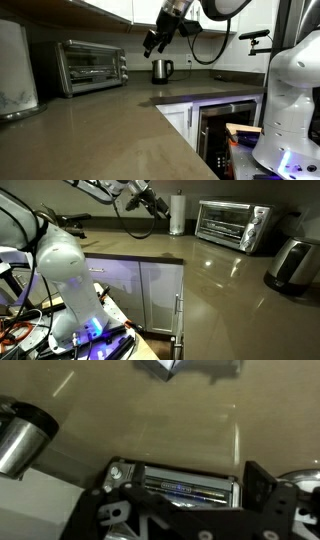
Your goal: Open the door of the oven
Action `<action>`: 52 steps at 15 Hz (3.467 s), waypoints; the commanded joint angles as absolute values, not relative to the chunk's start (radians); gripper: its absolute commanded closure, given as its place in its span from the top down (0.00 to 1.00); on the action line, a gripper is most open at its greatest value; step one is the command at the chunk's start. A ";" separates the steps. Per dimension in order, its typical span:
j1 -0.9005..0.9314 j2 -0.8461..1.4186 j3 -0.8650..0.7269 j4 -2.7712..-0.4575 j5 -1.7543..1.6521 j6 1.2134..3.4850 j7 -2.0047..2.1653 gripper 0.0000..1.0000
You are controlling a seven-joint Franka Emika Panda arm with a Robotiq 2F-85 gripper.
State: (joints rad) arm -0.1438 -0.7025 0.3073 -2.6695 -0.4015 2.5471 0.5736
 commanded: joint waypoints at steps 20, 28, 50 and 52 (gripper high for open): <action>-0.709 -0.478 0.513 -2.484 -0.559 3.183 0.541 1.00; -1.165 -0.446 0.895 -2.360 -0.463 3.408 0.617 1.00; -1.976 -0.440 1.814 -2.016 0.023 3.455 0.350 0.30; -2.023 -0.448 1.848 -2.006 -0.026 3.457 0.399 0.19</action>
